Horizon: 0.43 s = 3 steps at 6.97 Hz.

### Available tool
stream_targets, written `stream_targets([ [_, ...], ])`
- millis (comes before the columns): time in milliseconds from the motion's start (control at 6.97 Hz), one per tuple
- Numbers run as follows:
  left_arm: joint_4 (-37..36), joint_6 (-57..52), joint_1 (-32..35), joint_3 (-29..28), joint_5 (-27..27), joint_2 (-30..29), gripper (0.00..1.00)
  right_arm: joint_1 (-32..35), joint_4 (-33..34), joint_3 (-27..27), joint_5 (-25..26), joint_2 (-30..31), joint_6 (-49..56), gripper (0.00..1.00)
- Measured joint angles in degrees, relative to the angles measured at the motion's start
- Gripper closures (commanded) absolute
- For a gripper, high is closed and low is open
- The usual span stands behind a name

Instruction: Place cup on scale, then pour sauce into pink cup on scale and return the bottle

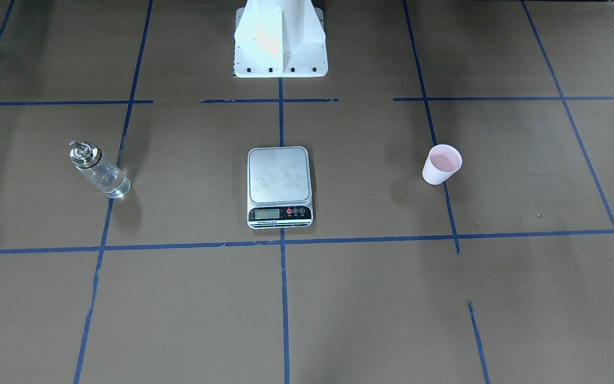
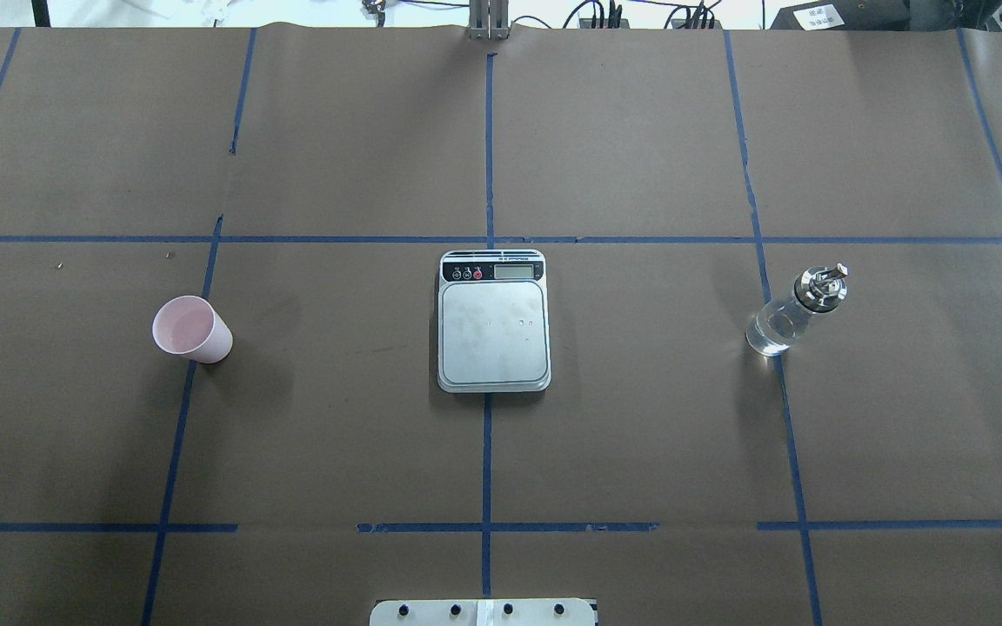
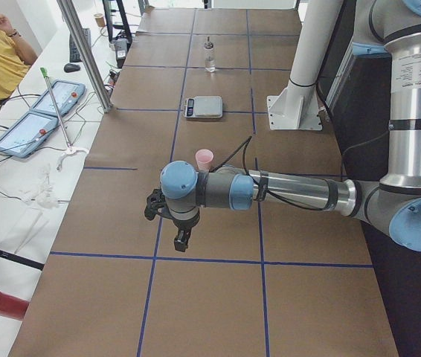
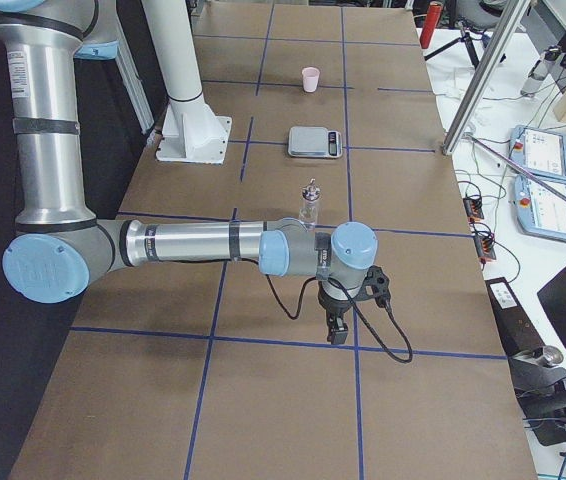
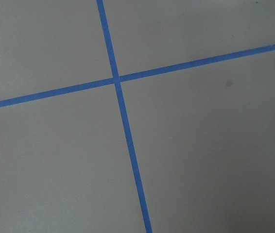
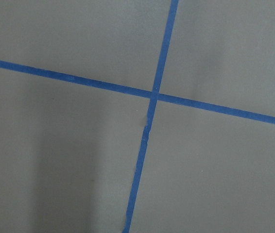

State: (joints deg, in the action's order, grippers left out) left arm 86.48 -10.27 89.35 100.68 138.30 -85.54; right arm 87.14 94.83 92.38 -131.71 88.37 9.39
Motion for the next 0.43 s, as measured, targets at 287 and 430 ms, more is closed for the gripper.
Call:
stream_targets([
  [287,0.12,-0.05,0.0,1.3,-0.02,-0.06,0.0,-0.03,0.19,0.17,-0.5,-0.02,0.08,0.0],
  [430,0.11,0.07,0.02,2.12,-0.08,-0.16,0.0,-0.03,0.04,0.28,-0.68,-0.04,0.02,0.0],
])
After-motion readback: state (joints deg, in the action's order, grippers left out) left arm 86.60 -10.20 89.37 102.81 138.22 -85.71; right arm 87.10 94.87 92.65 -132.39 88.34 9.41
